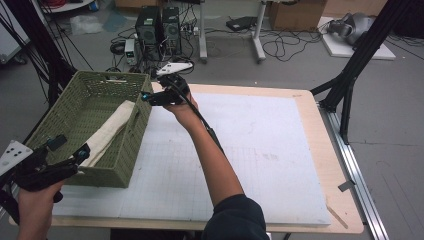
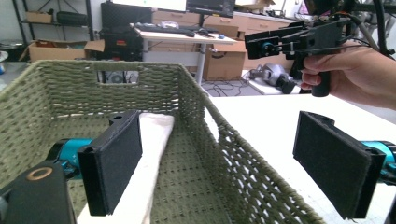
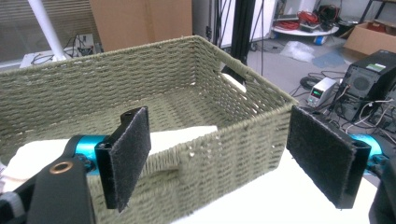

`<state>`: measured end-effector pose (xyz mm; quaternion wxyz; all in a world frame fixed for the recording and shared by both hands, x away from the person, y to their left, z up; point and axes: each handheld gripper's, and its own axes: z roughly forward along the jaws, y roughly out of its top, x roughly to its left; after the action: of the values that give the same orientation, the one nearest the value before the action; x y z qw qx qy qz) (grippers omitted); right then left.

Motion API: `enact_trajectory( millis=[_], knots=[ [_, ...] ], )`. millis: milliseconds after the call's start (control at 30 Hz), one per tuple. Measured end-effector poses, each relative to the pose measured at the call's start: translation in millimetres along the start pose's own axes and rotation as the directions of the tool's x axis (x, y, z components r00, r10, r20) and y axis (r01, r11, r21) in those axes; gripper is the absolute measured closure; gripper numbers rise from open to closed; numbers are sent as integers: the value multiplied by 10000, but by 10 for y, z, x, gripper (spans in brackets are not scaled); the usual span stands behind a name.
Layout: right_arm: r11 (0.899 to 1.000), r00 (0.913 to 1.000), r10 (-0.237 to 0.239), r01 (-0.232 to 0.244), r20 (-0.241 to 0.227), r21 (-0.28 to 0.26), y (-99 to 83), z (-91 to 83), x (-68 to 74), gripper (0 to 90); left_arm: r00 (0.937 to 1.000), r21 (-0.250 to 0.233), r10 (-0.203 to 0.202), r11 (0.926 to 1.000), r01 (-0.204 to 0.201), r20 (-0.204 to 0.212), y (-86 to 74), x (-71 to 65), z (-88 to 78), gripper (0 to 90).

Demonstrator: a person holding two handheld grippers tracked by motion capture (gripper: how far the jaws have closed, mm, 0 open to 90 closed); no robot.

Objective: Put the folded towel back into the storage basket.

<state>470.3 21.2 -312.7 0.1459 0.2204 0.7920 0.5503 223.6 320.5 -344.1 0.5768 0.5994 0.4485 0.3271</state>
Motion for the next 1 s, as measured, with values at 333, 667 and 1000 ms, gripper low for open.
enact_trajectory(
  millis=[333,667,1000],
  knots=[
    [10000,9996,96,-95,253,-23,-162,-421,-79,164,9967,60,-70,10000,65,803,7,-123,126,159],
    [10000,9966,43,-48,822,57,-394,-982,-169,164,9895,163,-26,9999,3,1447,14,-247,251,161],
    [9999,9867,-44,20,1623,149,-654,-1618,-174,163,9769,251,119,9995,-177,2132,32,-400,417,161]
  ],
)
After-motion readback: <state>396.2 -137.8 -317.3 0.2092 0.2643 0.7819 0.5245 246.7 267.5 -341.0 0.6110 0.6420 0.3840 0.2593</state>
